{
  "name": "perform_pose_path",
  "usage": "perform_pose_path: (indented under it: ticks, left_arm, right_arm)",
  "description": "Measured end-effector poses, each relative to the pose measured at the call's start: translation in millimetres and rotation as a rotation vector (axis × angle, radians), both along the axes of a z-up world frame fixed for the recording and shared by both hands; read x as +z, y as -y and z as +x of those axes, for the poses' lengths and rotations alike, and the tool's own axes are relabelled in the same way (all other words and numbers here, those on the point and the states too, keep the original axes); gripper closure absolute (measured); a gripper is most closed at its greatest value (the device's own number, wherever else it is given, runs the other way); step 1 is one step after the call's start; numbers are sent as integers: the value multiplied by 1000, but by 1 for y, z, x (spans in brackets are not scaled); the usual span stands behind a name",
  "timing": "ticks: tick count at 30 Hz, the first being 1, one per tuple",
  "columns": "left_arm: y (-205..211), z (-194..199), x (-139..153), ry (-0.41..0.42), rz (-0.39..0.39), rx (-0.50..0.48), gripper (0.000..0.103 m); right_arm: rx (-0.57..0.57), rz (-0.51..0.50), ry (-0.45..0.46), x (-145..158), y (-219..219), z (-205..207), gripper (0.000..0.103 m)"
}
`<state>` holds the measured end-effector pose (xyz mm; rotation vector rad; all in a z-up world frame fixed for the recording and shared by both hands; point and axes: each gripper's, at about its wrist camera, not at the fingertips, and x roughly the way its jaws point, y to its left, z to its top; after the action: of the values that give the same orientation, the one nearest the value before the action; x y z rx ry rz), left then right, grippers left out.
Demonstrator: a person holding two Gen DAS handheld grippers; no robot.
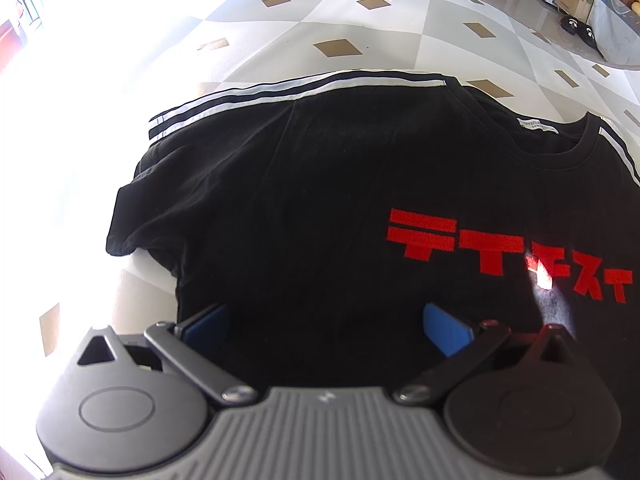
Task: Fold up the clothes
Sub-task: 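Lift and pull the held pants with the right tool over the T-shirt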
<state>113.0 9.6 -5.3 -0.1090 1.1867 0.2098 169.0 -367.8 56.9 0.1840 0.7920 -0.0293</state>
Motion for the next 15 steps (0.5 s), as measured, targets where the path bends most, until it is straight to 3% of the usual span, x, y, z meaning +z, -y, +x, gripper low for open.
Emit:
perform_pose_path:
  ticks: [6, 12, 15]
  left_arm:
    - [2, 2, 0, 1, 0, 1, 0]
    - [3, 4, 0, 3, -1, 0, 0]
    - [4, 5, 0, 4, -1, -1, 0]
  right_arm:
    - [-104, 43, -111, -22, 30, 4, 54]
    - [-115, 102, -165, -38, 36, 5, 53]
    - [-118, 67, -187, -45, 32, 7, 53]
